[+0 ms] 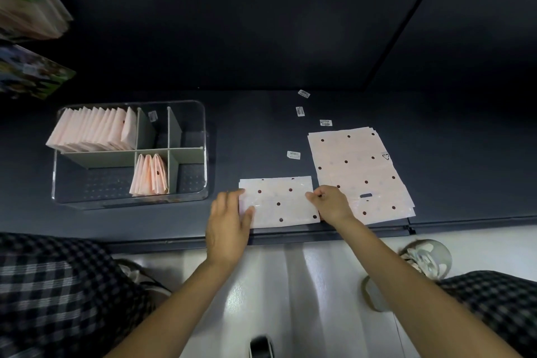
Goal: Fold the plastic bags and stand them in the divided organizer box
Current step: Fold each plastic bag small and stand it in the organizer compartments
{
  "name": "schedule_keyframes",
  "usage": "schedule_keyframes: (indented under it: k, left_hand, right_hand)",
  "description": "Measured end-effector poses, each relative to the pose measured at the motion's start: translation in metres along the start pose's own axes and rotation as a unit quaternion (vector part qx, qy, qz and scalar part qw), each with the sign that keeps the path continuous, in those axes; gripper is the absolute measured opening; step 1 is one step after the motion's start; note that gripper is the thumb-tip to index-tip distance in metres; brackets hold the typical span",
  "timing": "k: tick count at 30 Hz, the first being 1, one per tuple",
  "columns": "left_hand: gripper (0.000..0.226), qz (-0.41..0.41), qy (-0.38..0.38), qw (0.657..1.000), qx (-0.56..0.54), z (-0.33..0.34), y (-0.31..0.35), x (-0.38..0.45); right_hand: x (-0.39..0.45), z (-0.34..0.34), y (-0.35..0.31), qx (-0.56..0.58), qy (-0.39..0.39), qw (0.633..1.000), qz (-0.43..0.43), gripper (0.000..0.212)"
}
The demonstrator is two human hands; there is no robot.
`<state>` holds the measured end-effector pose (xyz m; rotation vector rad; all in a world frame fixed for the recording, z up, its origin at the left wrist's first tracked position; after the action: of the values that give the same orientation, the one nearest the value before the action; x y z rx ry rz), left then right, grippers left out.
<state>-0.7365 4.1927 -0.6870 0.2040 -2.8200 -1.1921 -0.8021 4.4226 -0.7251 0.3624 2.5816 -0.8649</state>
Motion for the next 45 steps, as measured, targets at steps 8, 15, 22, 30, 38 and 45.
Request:
schedule_keyframes:
  k: [8,15,22,30,38,45]
  left_hand:
    - [0.08,0.214,-0.214,0.918,0.255,0.047,0.017,-0.039]
    - [0.084,0.206,-0.24,0.901,0.295,0.056,0.0,-0.034]
    - [0.084,0.2,-0.262,0.887,0.325,0.062,-0.007,-0.037]
    - [0.087,0.2,-0.253,0.874,0.362,0.065,-0.009,-0.038]
    - [0.085,0.199,-0.265,0.87,0.365,0.064,-0.007,-0.038]
    - [0.086,0.223,-0.285,0.864,0.351,0.049,-0.015,-0.034]
  right_hand:
    - [0.005,0.004,0.002,0.0,-0.016,1.0,0.021,0.027]
    - [0.005,0.001,0.0,-0.008,-0.024,0.999,0.035,0.035]
    - [0.002,0.0,-0.003,-0.006,-0.025,0.999,0.038,0.039]
    - [-0.079,0.002,-0.054,-0.265,0.272,0.881,-0.282,0.026]
    - [-0.094,0.06,-0.019,-0.474,0.064,0.809,-0.341,0.078]
    - [-0.088,0.022,0.021,-0.471,0.053,0.825,-0.308,0.078]
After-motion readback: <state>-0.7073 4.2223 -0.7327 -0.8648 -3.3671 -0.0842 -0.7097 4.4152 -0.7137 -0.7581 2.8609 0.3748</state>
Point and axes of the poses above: each hand's wrist, its own x-axis towards the middle knuckle, its own z-axis out of the palm, y = z × x, the point moved 6 cm from there along x, towards the middle knuckle, and after that the axes turned 3 degrees about -x, right-handed, at the moved point
